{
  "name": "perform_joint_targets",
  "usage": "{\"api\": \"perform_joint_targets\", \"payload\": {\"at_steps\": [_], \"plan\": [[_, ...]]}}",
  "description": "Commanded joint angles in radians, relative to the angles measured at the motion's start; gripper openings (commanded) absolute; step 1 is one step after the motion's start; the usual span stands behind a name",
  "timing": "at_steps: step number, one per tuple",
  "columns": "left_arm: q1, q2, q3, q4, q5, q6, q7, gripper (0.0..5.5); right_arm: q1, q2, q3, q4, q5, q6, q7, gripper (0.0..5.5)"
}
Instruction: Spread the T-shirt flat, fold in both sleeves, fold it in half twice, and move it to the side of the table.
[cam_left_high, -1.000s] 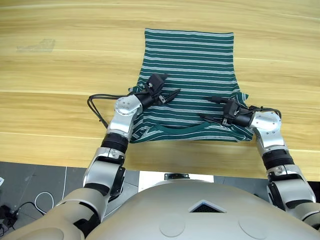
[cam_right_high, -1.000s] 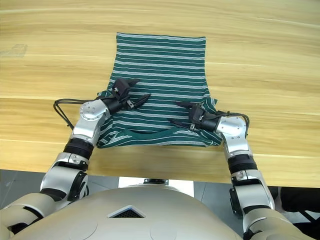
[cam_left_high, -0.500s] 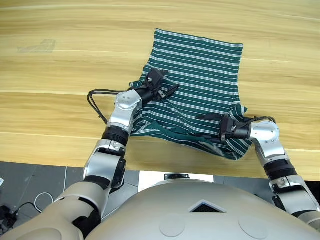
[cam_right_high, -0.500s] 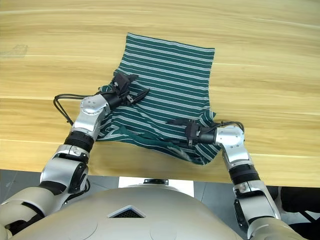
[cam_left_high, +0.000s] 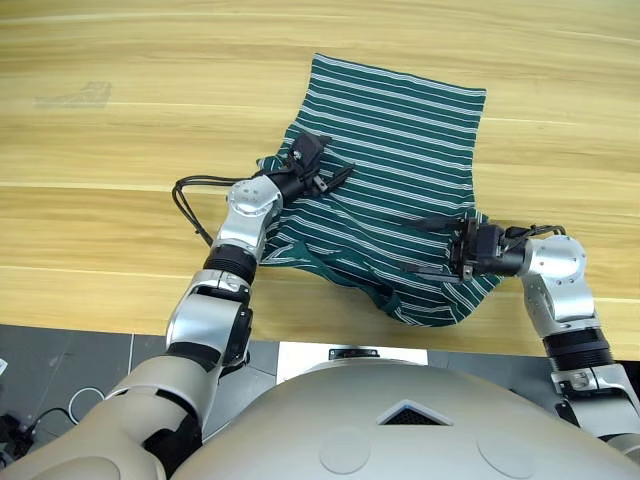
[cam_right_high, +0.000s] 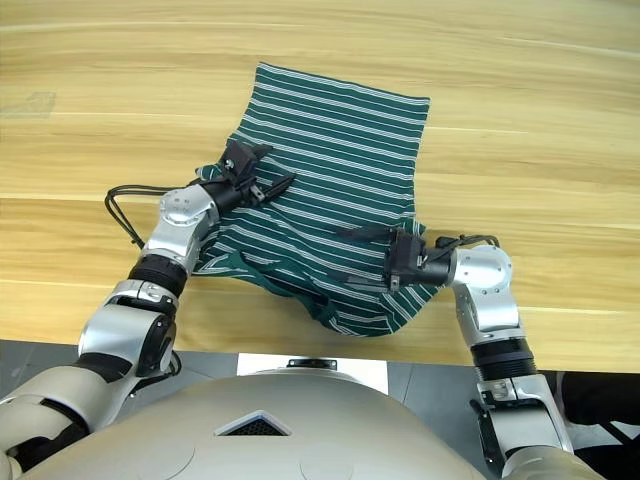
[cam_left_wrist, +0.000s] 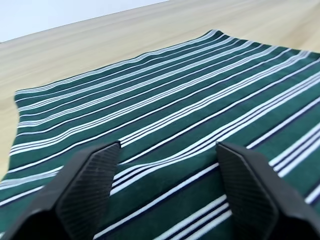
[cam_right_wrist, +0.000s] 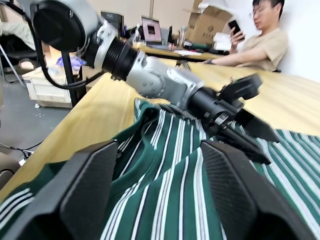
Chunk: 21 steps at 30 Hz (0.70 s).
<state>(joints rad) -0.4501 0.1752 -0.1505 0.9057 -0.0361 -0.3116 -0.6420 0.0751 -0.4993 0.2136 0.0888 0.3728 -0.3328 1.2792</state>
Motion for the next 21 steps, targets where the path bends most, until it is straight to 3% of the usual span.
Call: {"api": "perform_joint_targets", "payload": {"at_steps": [1,7,13,17,21], "plan": [[0.008,-0.003,0.0,0.048,0.027,0.02,0.009,3.52,-0.001,0.037,0.044,0.035,-0.076,-0.037,-0.04,3.06],[-0.001,-0.013,-0.002,0.067,0.033,0.011,0.007,3.52,0.077,0.091,0.137,0.009,-0.149,-0.063,-0.099,3.06],[-0.008,-0.014,-0.002,0.076,0.037,0.009,0.004,3.52,0.145,0.07,0.194,-0.035,-0.175,-0.073,-0.111,3.06],[-0.016,-0.013,0.0,0.09,0.04,0.006,0.008,3.52,0.144,0.028,0.195,-0.034,-0.172,-0.078,-0.093,3.06],[-0.025,-0.011,0.006,0.119,0.046,-0.006,0.01,3.52,0.06,0.037,0.122,0.01,-0.103,-0.071,-0.106,3.06]]}}
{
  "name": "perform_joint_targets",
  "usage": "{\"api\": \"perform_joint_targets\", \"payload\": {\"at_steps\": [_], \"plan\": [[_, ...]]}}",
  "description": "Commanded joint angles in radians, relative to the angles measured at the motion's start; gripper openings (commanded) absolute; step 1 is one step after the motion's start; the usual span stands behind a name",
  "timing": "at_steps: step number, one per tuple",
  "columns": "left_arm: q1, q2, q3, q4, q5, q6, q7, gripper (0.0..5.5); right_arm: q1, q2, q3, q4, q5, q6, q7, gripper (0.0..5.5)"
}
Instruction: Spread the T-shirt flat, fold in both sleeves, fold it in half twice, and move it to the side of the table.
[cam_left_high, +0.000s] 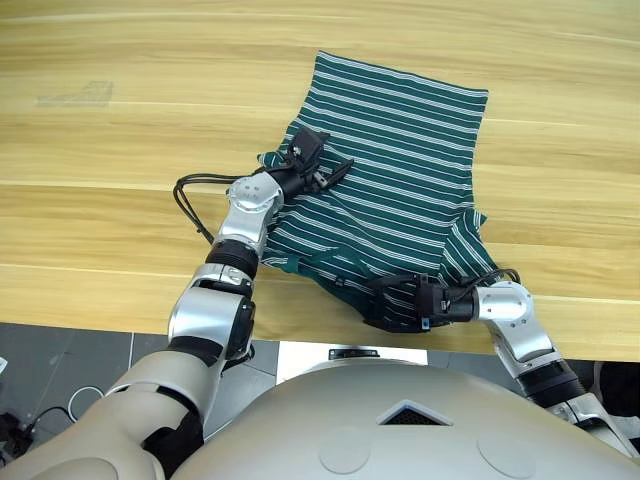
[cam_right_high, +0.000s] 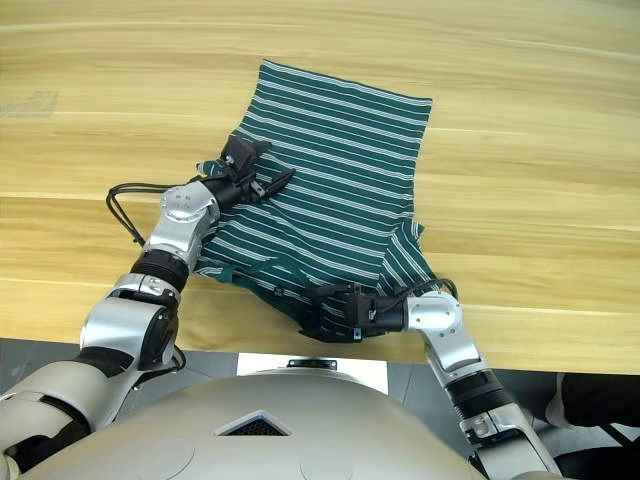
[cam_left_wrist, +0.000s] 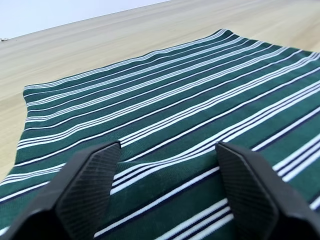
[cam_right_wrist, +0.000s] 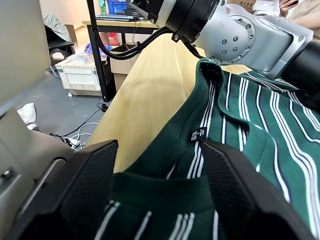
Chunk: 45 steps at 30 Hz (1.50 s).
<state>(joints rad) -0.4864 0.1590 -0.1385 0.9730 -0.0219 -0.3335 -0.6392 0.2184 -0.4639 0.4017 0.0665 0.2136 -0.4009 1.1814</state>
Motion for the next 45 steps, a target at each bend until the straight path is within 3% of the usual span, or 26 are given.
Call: {"api": "perform_joint_targets", "payload": {"at_steps": [1,5,9,17,25,31,35,40,45], "plan": [[0.01,0.008,-0.005,0.06,0.034,0.011,0.008,3.52,-0.106,0.005,-0.101,0.025,0.104,0.008,-0.007,3.06],[0.013,0.016,0.016,0.07,0.018,-0.013,0.009,3.52,-0.211,0.051,-0.262,0.001,0.337,0.144,-0.065,3.06],[0.109,0.018,0.091,-0.068,-0.076,-0.091,-0.023,3.52,-0.295,0.141,-0.263,0.184,0.121,0.128,-0.312,3.06],[0.3,0.023,0.151,-0.376,-0.157,-0.072,0.005,3.52,-0.249,0.176,-0.208,0.229,-0.226,0.13,-0.628,3.06],[0.635,-0.03,0.124,-0.795,-0.254,0.048,0.046,3.52,-0.261,0.178,-0.229,0.118,-0.26,0.249,-0.712,3.06],[0.832,-0.056,0.012,-1.129,-0.378,0.087,-0.011,3.52,-0.35,0.122,-0.243,0.158,-0.315,0.398,-0.728,3.06],[0.855,-0.06,-0.05,-1.18,-0.386,0.07,-0.043,3.52,-0.474,0.108,-0.252,0.274,-0.347,0.423,-0.752,3.06],[0.838,-0.075,-0.04,-1.182,-0.408,0.091,-0.01,3.52,-0.392,0.096,-0.284,0.182,-0.323,0.481,-0.749,3.06],[0.851,-0.098,-0.083,-1.248,-0.415,0.104,0.019,3.52,-0.448,0.09,-0.287,0.286,-0.357,0.535,-0.776,3.06]]}}
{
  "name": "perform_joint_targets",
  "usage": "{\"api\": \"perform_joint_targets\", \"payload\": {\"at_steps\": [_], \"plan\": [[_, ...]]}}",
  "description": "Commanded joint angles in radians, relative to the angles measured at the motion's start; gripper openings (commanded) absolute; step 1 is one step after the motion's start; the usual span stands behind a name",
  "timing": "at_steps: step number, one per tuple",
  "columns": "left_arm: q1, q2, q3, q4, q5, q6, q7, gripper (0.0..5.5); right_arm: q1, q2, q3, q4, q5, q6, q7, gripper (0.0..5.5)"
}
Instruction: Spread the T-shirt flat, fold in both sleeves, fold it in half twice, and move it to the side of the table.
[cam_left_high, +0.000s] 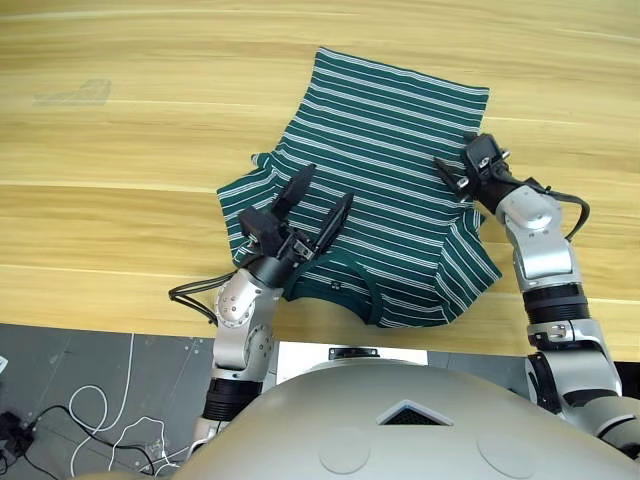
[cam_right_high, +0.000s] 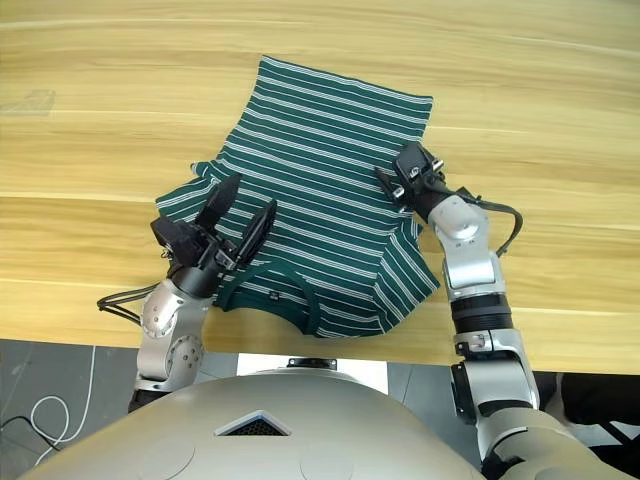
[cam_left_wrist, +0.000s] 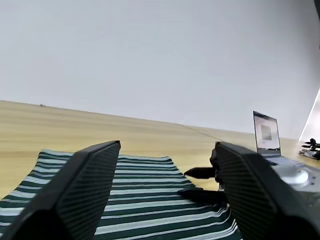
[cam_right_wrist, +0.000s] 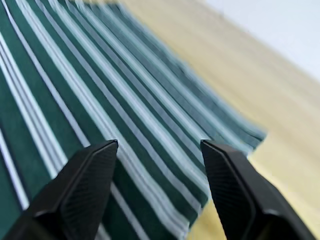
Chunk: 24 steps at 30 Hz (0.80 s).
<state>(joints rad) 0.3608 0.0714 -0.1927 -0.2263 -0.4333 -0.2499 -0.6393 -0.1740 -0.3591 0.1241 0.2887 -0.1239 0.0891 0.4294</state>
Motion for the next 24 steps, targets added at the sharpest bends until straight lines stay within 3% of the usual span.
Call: {"api": "perform_joint_targets", "payload": {"at_steps": [1,15,24], "plan": [[0.009,-0.011,-0.035,-0.065,-0.007,0.024,0.022,3.52,-0.075,-0.018,-0.016,0.085,-0.022,0.052,-0.034,3.06],[-0.011,-0.021,-0.078,-0.094,-0.026,0.062,0.047,3.52,-0.433,0.072,0.082,0.603,-0.12,-0.072,-0.138,3.06],[-0.032,-0.018,-0.048,-0.013,-0.018,0.072,0.053,3.52,-0.539,0.154,0.096,0.765,-0.135,-0.17,-0.21,3.06]]}}
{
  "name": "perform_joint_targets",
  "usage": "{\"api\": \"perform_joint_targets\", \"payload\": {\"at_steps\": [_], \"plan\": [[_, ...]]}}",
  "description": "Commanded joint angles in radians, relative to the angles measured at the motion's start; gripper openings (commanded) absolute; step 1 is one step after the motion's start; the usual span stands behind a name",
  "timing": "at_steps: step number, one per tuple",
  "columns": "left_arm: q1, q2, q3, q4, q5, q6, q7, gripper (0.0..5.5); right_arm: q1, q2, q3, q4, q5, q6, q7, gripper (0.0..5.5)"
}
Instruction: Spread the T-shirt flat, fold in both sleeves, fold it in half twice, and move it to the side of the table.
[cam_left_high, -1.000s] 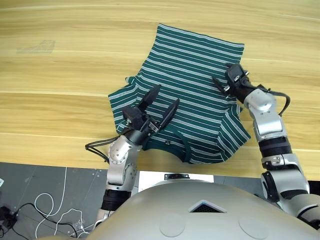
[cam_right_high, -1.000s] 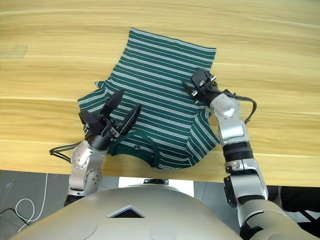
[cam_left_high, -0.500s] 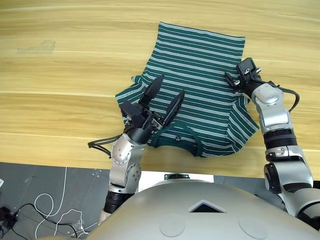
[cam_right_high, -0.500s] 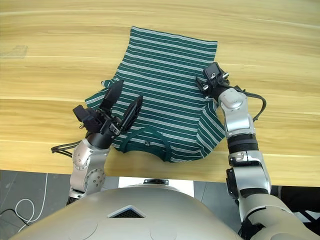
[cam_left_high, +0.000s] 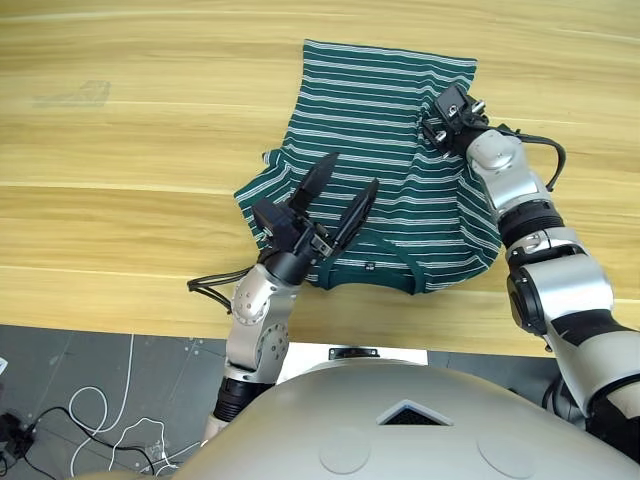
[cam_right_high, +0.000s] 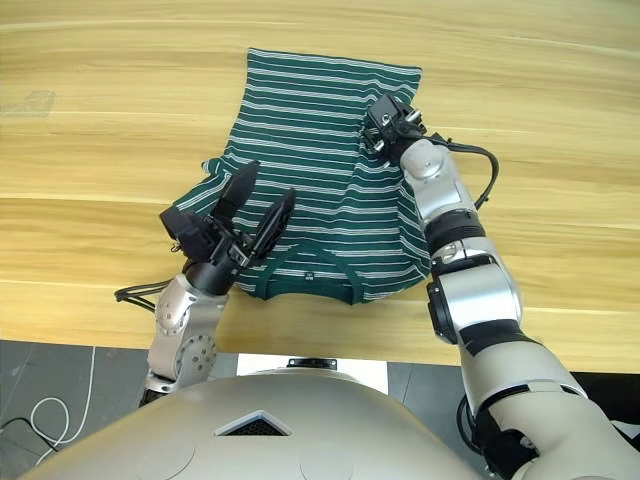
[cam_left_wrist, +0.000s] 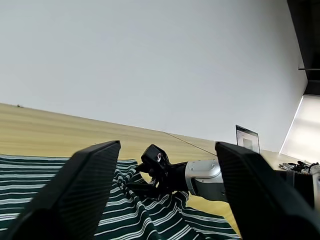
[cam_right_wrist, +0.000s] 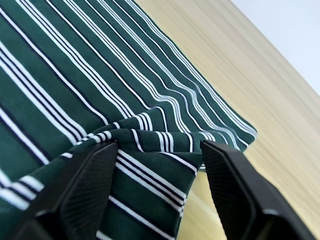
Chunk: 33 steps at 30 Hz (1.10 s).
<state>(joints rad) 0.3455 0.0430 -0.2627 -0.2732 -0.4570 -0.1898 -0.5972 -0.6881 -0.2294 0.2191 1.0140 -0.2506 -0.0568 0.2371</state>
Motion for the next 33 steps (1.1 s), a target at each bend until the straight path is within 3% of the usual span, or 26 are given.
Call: {"api": "perform_joint_targets", "payload": {"at_steps": [1,5,8,11,14,20,26,33], "plan": [[-0.024,0.015,0.033,0.044,0.012,0.011,0.013,3.52,-0.026,0.024,-0.008,0.04,0.0,-0.036,-0.024,3.06],[-0.05,0.045,0.087,0.087,0.068,-0.025,0.026,3.52,0.045,-0.016,-0.096,-0.112,0.07,-0.143,-0.064,3.06],[-0.042,0.066,0.141,0.088,0.067,-0.048,0.034,3.52,0.243,-0.059,-0.153,-0.427,0.1,-0.199,-0.077,3.06],[-0.02,0.082,0.18,0.079,0.052,-0.05,0.034,3.52,0.47,-0.063,-0.167,-0.712,0.116,-0.156,-0.066,3.06],[-0.018,0.084,0.191,0.089,0.062,-0.053,0.037,3.52,0.607,-0.043,-0.151,-0.84,0.097,-0.077,-0.072,3.06],[-0.039,0.085,0.204,0.103,0.111,-0.024,0.088,3.52,0.804,-0.012,-0.101,-0.97,0.09,0.08,-0.051,3.06],[-0.051,0.102,0.282,0.072,0.128,0.022,0.181,3.52,0.864,-0.003,-0.226,-0.985,0.168,0.21,-0.091,3.06],[-0.017,0.1,0.292,0.025,0.128,0.031,0.209,3.52,0.962,0.006,-0.289,-1.1,0.208,0.278,-0.096,3.06]]}}
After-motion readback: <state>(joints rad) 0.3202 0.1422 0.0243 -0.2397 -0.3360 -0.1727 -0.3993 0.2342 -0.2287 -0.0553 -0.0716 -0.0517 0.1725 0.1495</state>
